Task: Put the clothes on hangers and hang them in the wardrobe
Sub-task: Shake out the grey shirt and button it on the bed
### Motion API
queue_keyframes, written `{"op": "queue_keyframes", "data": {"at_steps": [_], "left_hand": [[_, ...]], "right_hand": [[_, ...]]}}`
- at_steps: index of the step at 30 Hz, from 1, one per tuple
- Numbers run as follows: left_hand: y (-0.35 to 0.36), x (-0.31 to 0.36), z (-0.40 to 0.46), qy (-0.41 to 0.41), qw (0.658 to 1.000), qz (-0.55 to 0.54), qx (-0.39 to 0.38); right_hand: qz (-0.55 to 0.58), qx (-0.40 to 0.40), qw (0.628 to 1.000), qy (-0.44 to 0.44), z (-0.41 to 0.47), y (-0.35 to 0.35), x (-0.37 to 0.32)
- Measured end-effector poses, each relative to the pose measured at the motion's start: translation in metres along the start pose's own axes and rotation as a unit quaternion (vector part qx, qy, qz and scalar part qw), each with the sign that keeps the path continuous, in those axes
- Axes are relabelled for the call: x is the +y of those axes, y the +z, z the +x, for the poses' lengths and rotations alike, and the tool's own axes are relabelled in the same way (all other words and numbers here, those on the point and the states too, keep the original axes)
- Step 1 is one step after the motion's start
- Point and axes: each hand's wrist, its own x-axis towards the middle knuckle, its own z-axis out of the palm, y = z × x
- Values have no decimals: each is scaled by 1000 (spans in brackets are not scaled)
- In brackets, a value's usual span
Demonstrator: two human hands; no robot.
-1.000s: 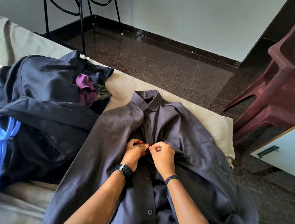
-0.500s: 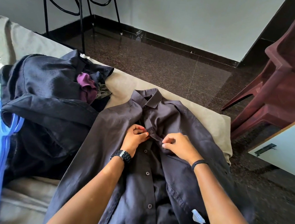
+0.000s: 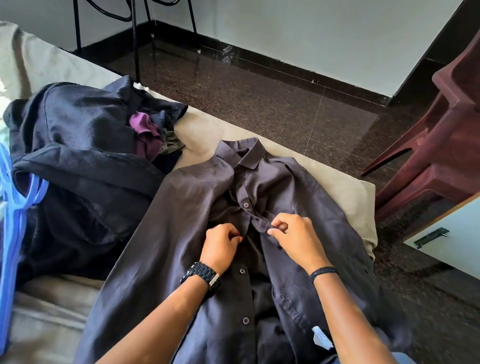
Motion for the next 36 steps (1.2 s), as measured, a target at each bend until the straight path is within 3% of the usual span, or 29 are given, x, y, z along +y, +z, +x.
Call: {"op": "queue_keyframes", "data": {"at_steps": [5, 10, 13, 16, 19, 28, 36], "left_hand": [[1, 2, 3, -12, 997, 66, -39], [0, 3, 0, 7, 998, 53, -42], [-5, 6, -5, -47, 992, -102, -52], [-10, 10, -11, -110, 944, -300, -79], [-14, 18, -18, -122, 915, -372, -94], [-11, 19, -27, -137, 885, -432, -105], [-10, 20, -28, -119, 913, -381, -79]], "right_hand": [[-19, 7, 999, -38, -13, 20, -8], [22, 31, 999, 27, -25, 42, -16], [85, 52, 993, 55, -26, 44, -17], [150, 57, 984, 73, -26, 43, -20], [204, 59, 973, 87, -27, 43, -19], [311, 62, 941, 121, -35, 45, -14], [300, 52, 946, 113, -39, 40, -20]]}}
